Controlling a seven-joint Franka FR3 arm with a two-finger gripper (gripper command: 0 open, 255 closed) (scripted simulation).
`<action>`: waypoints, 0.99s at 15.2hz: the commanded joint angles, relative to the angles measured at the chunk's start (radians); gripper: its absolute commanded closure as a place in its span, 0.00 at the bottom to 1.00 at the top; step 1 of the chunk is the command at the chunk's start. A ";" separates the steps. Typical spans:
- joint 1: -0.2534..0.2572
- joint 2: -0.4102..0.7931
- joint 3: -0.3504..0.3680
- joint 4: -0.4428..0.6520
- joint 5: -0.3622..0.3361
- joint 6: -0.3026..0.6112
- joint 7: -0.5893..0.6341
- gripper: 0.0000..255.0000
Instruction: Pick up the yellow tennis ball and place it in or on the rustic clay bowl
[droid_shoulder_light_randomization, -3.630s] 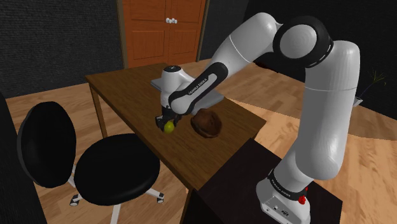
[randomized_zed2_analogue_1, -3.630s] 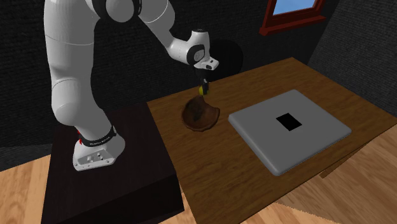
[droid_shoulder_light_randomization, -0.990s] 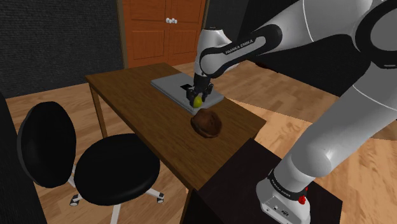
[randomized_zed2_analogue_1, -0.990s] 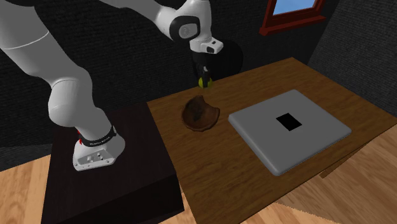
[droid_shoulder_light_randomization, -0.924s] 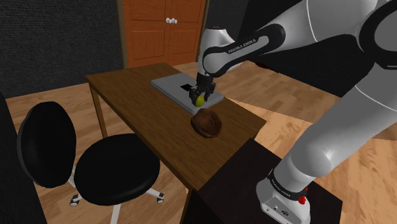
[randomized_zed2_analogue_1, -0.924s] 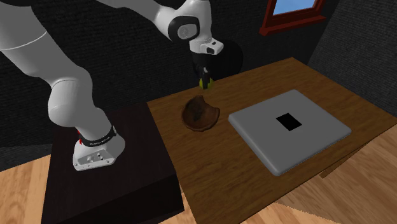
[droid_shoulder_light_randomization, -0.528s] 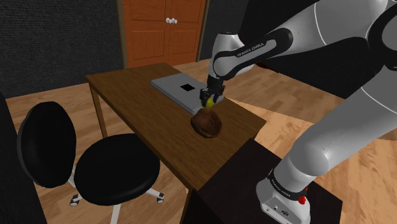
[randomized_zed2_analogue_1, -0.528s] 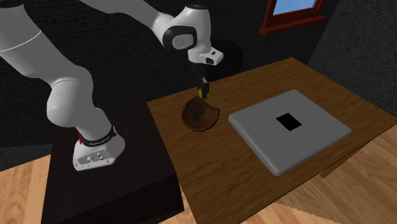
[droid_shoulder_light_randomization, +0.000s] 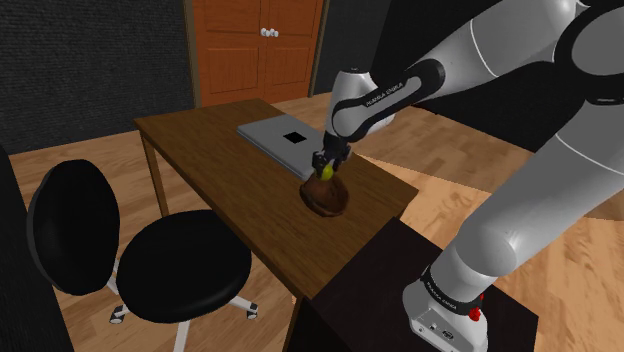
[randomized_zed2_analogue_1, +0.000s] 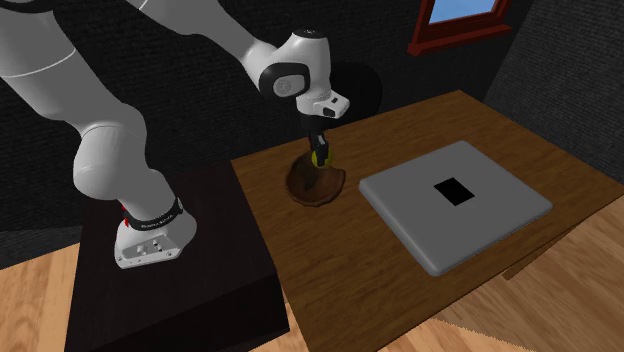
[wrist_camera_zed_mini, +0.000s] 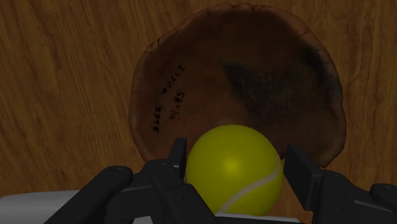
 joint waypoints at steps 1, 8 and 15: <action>-0.001 0.021 0.001 -0.010 -0.005 0.032 0.006 1.00; -0.002 0.050 0.001 -0.019 -0.012 0.070 0.012 1.00; -0.002 0.050 0.001 -0.019 -0.012 0.070 0.012 0.00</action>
